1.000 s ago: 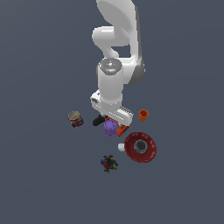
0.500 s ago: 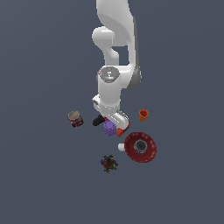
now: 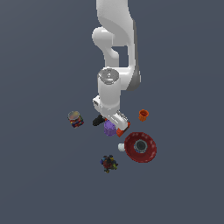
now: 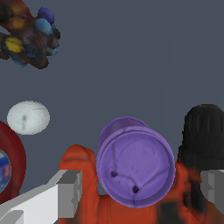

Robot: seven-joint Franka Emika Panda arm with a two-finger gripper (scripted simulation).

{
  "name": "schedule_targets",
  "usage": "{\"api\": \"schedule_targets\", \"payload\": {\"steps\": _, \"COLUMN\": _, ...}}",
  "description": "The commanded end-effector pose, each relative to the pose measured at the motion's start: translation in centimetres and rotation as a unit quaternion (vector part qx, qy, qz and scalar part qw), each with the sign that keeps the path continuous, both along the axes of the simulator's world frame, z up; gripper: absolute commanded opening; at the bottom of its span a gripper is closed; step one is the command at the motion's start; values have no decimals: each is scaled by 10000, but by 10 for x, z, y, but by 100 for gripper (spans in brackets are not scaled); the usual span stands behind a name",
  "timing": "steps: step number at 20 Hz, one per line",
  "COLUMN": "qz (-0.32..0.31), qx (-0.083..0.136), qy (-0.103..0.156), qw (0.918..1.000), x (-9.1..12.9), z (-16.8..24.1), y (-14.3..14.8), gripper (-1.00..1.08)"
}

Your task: Pick up a designated object from a clutter of objects.

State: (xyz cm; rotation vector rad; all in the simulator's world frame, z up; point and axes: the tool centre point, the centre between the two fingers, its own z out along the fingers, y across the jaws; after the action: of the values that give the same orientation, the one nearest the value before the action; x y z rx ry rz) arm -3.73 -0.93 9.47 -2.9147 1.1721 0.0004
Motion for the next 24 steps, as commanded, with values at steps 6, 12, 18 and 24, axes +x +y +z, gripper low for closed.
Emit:
{"api": "schedule_targets", "payload": {"steps": 6, "qz": -16, "qx": -2, "qy": 1, "qw": 10000, "x": -1, "z": -30, "y": 0, "gripper": 100}}
{"api": "schedule_targets", "payload": {"steps": 12, "qz": -22, "qx": -1, "qy": -1, "qw": 10000, "x": -1, "z": -46, "y": 0, "gripper": 100}}
{"api": "schedule_targets", "payload": {"steps": 18, "qz": -22, "qx": -1, "qy": -1, "qw": 10000, "x": -1, "z": -47, "y": 0, "gripper": -100}}
{"api": "schedule_targets", "payload": {"steps": 24, "qz": -22, "qx": -1, "qy": -1, "qw": 10000, "x": -1, "z": -47, "y": 0, "gripper": -100}}
